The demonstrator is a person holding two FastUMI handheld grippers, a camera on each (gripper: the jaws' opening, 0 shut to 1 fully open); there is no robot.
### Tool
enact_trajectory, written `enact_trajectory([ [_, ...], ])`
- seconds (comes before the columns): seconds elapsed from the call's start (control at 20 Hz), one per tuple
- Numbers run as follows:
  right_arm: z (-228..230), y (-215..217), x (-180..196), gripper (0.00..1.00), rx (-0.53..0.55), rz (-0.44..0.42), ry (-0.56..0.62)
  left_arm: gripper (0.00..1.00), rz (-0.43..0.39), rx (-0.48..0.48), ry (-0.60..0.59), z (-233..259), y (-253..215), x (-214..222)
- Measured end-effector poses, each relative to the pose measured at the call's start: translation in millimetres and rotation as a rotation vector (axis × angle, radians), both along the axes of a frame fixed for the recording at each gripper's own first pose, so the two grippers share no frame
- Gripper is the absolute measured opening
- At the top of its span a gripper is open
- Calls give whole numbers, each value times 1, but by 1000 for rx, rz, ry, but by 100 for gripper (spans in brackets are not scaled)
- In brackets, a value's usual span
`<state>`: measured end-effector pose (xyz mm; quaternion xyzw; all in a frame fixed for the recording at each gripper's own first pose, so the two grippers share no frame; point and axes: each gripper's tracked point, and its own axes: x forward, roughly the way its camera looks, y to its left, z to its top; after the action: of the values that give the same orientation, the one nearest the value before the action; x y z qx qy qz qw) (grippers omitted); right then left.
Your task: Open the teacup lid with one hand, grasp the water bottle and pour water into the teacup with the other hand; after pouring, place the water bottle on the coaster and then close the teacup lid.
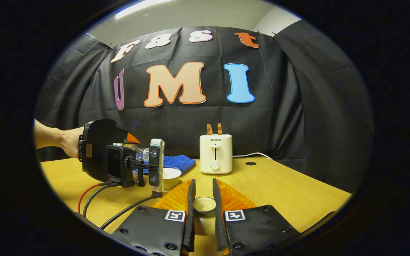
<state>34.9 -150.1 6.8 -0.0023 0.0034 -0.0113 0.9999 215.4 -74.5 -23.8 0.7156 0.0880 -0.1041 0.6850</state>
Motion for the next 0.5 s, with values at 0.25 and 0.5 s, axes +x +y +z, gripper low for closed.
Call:
enact_trajectory([
  [0.25,0,0,0,26,0,0,0,71,-4,110,11,1,-1,0],
  [0.5,0,1,0,27,-1,6,1,70,-20,197,10,1,-9,5],
])
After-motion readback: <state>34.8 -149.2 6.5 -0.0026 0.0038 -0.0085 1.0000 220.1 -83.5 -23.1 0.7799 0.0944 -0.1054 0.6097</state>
